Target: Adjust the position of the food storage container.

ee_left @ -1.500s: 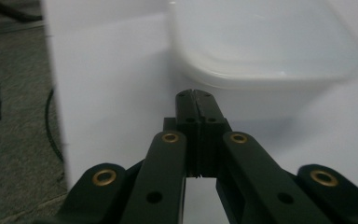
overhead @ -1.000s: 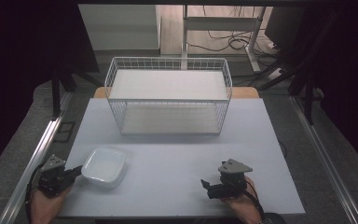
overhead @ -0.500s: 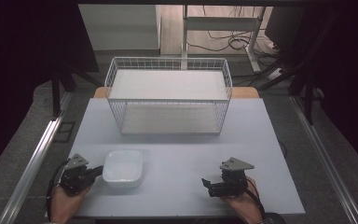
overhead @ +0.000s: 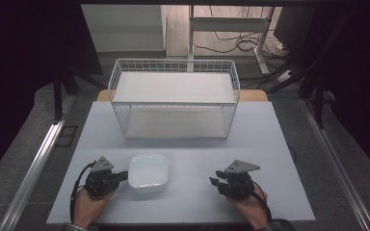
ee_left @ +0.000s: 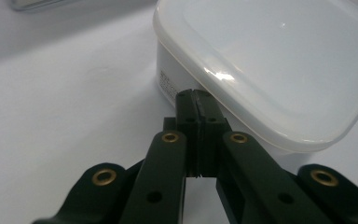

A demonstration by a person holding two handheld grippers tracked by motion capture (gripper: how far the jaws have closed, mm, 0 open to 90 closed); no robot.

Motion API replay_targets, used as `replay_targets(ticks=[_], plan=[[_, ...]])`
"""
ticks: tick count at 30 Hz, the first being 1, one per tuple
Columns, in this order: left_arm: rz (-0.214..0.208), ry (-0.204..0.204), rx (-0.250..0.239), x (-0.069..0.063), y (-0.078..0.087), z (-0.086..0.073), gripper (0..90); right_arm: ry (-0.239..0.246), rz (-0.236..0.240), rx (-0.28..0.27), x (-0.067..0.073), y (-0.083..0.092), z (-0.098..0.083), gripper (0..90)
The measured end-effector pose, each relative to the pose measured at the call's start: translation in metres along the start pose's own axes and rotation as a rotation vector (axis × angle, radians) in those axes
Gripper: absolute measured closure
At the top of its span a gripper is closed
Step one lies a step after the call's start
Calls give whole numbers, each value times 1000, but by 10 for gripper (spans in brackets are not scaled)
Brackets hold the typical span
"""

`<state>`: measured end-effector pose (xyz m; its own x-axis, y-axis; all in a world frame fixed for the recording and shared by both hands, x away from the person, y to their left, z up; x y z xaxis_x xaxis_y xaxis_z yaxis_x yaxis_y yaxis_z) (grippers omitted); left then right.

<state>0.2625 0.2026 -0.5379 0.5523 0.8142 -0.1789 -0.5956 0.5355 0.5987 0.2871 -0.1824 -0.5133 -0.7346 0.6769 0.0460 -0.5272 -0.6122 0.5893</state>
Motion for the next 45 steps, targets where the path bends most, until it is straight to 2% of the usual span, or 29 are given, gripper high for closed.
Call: replay_targets(ticks=[2, 5, 10, 15, 18, 21, 23, 28, 32, 36, 41, 45], plan=[[-14, 3, -3, -3, -4, 3, 900, 10, 23, 0, 3, -4, 4, 796], [-35, 0, -4, -9, -11, 7, 900, 20, 54, -1, 7, -13, 11, 881], [-61, -7, -6, -17, -24, 14, 900, 40, 80, 26, 11, -36, 23, 890], [-98, -11, -8, -26, -37, 22, 900, 51, 75, 43, 11, -58, 33, 891], [-108, -20, -8, -30, -43, 26, 900, 50, 70, 50, 11, -65, 35, 891], [-123, -20, -10, -34, -47, 28, 900, 46, 74, 51, 11, -65, 33, 891], [-127, -26, -10, -38, -49, 29, 900, 53, 52, 56, 10, -60, 32, 891], [-149, -35, -13, -46, -54, 31, 900, 38, 40, 57, 6, -53, 28, 891], [-134, -60, -15, -48, -53, 33, 900, 27, 35, 55, 2, -50, 26, 889], [-109, -88, -26, -44, -43, 34, 895, 64, 0, 46, 2, -45, 27, 843], [-89, -122, -47, -44, -33, 30, 659, 74, -15, 30, -3, -29, 22, 672], [-93, -128, -60, -46, -28, 25, 474, 62, -5, 21, -6, -21, 18, 526]])
Point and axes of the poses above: each handheld gripper's, and its own axes: y roughly backward along the jaws, z roughly out of its top, x roughly to its left, the point moved 3 cm from there along -y, roughly forward along the jaws, and after that the axes turned 5 degrees about -x, right-handed, at the moved point
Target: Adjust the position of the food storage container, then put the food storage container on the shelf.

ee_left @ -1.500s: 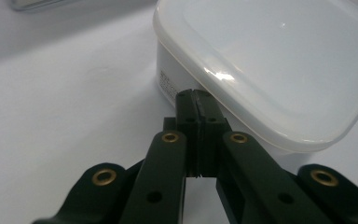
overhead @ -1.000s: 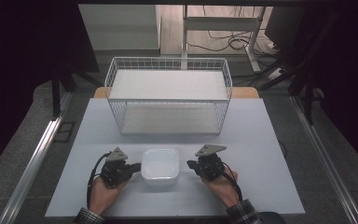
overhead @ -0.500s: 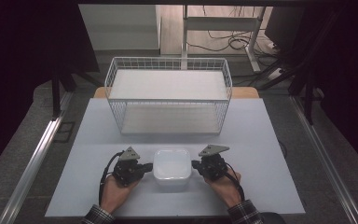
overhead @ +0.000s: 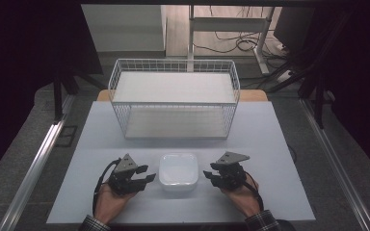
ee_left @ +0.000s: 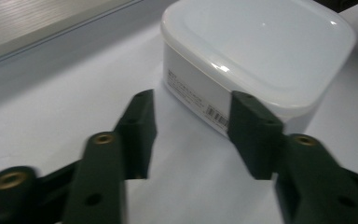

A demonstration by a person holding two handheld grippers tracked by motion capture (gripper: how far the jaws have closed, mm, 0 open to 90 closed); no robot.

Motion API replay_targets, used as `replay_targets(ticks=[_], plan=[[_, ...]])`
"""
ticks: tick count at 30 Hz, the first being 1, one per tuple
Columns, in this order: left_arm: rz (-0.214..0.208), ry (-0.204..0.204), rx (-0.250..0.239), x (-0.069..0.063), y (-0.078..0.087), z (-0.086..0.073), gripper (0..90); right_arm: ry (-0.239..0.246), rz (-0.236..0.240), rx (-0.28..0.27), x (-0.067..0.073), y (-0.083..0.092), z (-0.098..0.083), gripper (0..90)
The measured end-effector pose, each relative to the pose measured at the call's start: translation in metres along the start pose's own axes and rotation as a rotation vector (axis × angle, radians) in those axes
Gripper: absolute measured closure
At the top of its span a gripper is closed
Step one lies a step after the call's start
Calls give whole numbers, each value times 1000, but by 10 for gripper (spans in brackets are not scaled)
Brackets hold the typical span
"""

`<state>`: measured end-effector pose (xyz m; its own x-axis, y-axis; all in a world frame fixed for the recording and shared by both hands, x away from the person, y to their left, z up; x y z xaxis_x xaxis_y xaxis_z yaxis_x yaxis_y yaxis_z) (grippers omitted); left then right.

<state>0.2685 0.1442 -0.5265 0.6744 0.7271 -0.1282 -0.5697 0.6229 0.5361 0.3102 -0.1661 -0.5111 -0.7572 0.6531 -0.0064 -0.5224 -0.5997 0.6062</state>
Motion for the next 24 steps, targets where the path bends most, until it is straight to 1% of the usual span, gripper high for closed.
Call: replay_targets(ticks=[2, 4, 5, 6, 7, 8, 10, 11, 12, 15, 19, 20, 22, 24], plan=[[-2, -11, 2, -1, 1, -2, 367, 5, 1, -7, 0, 2, -1, 407], [-9, -15, 11, -1, 1, -5, 282, 25, -1, -16, 0, 4, -3, 279], [0, -16, 16, -1, 1, -6, 220, 32, -10, -18, 0, 5, -4, 210], [21, -21, 21, 1, 1, -7, 181, 36, -18, -12, -2, 5, -6, 164], [27, -23, 22, 2, 2, -8, 167, 36, -25, -1, -3, 4, -8, 133], [24, -15, 21, 3, 2, -7, 140, 31, -33, 1, -5, 4, -9, 111], [22, 1, 8, 4, 3, -7, 93, -2, -36, 0, -9, 3, -10, 76], [15, 8, 3, 5, 4, -7, 75, -8, -34, -6, -9, 3, -10, 69], [11, 14, -1, 6, 4, -7, 54, -10, -32, -12, -9, 3, -9, 65], [13, 16, -7, 8, 4, -7, 30, 4, -28, -18, -8, 2, -9, 37], [-1, 27, -29, 11, 5, -8, 36, 5, -7, -21, -7, 0, -9, 30], [6, 19, -35, 13, 5, -8, 40, 7, 3, -26, -7, 0, -8, 30], [9, 17, -38, 13, 6, -7, 39, 7, 8, -31, -7, 0, -8, 30], [5, 28, -51, 14, 6, -6, 39, 7, 15, -41, -7, 1, -6, 30]])
Point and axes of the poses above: each handheld gripper's, and its own axes: y roughly backward along the jaws, z roughly out of its top, x roughly to its left, the point moved 3 cm from there along -y, roughly forward along the jaws, and after that the axes turned 5 degrees about -x, right-handed, at the moved point
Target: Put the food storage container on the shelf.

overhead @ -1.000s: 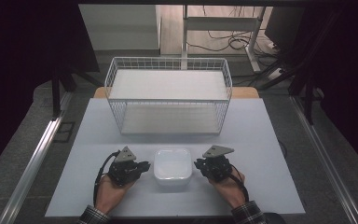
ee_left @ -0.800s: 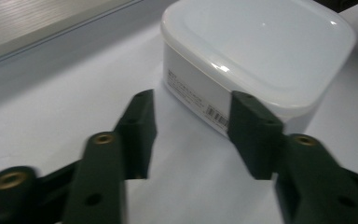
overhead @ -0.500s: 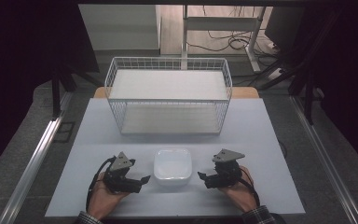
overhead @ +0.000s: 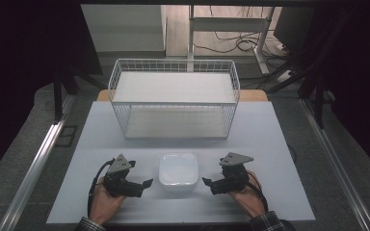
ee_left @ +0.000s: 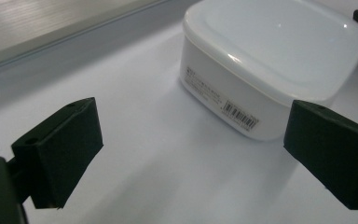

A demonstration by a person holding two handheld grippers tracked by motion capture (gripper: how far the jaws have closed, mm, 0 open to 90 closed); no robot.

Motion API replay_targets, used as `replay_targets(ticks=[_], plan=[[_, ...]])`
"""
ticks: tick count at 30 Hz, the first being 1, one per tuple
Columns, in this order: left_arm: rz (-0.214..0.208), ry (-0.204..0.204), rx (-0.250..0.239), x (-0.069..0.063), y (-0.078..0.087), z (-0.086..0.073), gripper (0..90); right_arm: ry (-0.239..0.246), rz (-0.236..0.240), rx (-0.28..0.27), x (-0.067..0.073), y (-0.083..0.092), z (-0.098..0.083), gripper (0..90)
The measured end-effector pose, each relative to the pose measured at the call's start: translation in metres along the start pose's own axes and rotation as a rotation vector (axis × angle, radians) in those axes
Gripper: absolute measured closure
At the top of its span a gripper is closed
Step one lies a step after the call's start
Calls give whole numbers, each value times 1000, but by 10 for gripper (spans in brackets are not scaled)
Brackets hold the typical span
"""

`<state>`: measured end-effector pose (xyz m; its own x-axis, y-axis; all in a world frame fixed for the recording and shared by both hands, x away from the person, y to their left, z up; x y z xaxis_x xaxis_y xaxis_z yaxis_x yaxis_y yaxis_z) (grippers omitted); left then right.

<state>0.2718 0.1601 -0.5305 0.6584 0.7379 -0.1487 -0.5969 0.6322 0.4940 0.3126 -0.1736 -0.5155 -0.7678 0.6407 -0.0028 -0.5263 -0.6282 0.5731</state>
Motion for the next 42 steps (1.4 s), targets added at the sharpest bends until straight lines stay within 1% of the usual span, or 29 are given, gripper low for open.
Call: replay_targets(ticks=[2, 5, 7, 8, 10, 12, 14, 15, 18, 19, 23, 25, 26, 27, 29, 31, 34, 35, 37, 38, 39, 40, 41, 42], plan=[[-5, 3, -17, 0, 0, 2, 39, -3, 13, -10, 1, 1, 2, 30], [-15, -5, -27, -2, 0, 5, 50, -8, 26, -27, 3, 1, 7, 30], [-37, 0, -25, -3, 0, 6, 72, -23, 41, -43, 5, 0, 9, 30], [-42, 0, -37, -4, -1, 7, 72, -30, 48, -45, 5, -1, 10, 31], [-61, 3, -44, -6, -1, 9, 79, -43, 65, -46, 7, -3, 13, 37], [-61, -3, -55, -7, -2, 12, 76, -36, 76, -52, 9, -4, 17, 40], [-76, 4, -64, -8, -3, 14, 58, -24, 82, -54, 12, -7, 23, 45], [-79, 8, -64, -8, -4, 16, 58, -24, 82, -54, 12, -7, 23, 45], [-74, 0, -50, -9, -5, 19, 55, -32, 90, -53, 15, -10, 28, 47], [-73, 6, -42, -8, -6, 21, 50, -34, 88, -52, 16, -11, 29, 49], [-113, 44, -20, -8, -11, 26, 42, -45, 80, -41, 19, -16, 34, 35], [-133, 43, -9, -9, -14, 30, 26, -53, 87, -35, 20, -18, 37, 21], [-142, 38, -2, -11, -17, 31, 27, -52, 91, -20, 22, -20, 39, 9], [-146, 27, 10, -12, -19, 33, 27, -52, 91, -20, 22, -20, 39, 9], [-155, 7, 30, -15, -25, 36, 26, -37, 94, 5, 23, -23, 42, 3], [-166, -2, 52, -18, -32, 39, 24, -34, 116, 27, 26, -26, 44, 1], [-160, -22, 86, -20, -41, 41, 31, -30, 127, 59, 28, -32, 46, 0], [-155, -20, 96, -19, -43, 41, 34, -31, 126, 73, 28, -34, 46, 3], [-159, 0, 108, -17, -47, 38, 56, -41, 117, 89, 27, -36, 44, 37], [-165, 18, 114, -16, -49, 36, 68, -49, 111, 96, 25, -37, 42, 52], [-178, 44, 111, -15, -50, 35, 84, -66, 117, 98, 24, -38, 40, 63], [-207, 71, 109, -13, -50, 33, 105, -107, 139, 98, 22, -39, 38, 98], [-238, 96, 106, -13, -50, 32, 150, -143, 167, 102, 20, -39, 37, 136], [-244, 107, 104, -12, -50, 31, 188, -178, 192, 109, 19, -39, 36, 173]])
Point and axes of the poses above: each handheld gripper's, and its own axes: y roughly backward along the jaws, z roughly out of its top, x roughly to its left, the point moved 3 cm from there along -y, roughly forward along the jaws, and after that the axes turned 5 degrees about -x, right-handed, at the moved point
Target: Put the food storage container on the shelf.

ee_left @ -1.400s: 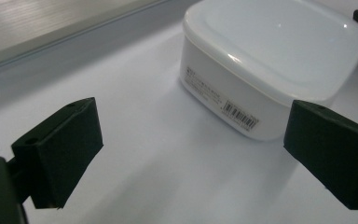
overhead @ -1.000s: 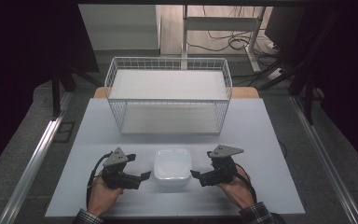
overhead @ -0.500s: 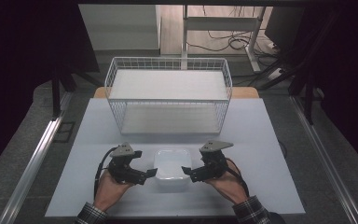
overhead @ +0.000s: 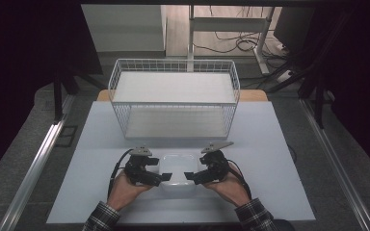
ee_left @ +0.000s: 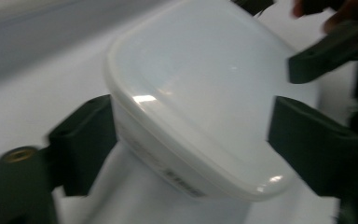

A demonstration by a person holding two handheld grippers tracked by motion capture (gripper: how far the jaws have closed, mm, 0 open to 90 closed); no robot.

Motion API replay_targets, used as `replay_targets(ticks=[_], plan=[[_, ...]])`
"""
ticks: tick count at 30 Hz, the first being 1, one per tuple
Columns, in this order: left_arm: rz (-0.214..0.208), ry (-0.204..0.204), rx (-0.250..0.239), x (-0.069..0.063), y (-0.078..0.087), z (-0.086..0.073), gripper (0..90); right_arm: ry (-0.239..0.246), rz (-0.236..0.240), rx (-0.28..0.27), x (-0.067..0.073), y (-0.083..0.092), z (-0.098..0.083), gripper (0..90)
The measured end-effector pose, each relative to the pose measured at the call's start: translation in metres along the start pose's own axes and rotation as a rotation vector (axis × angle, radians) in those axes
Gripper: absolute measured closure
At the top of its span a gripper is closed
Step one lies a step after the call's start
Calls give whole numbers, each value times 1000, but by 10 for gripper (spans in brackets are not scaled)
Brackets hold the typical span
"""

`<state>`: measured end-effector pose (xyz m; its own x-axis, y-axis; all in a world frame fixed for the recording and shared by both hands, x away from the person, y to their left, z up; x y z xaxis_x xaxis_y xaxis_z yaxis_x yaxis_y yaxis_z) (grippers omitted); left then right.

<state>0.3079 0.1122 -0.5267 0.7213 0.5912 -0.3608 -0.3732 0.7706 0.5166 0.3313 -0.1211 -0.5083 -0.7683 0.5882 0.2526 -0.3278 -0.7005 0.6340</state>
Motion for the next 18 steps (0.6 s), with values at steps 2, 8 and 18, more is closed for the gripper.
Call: replay_targets(ticks=[2, 8, 18], plan=[[-9, 17, 3, 0, 2, -1, 209, -45, 46, 8, -1, 1, -1, 232], [-29, 52, -17, -4, 17, -9, 430, -104, 53, 36, 1, 11, -5, 376], [11, 88, -74, -12, 28, -9, 671, -141, 26, -7, 8, 35, -10, 673]])
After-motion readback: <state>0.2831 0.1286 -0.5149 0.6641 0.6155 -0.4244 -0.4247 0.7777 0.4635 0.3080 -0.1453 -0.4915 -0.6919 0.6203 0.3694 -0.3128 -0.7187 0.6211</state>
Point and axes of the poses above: each handheld gripper's, and its own axes: y roughly backward along the jaws, z roughly out of its top, x roughly to its left, the point moved 3 cm from there along -y, roughly forward along the jaws, and after that the axes turned 5 degrees about -x, right-handed, at the moved point
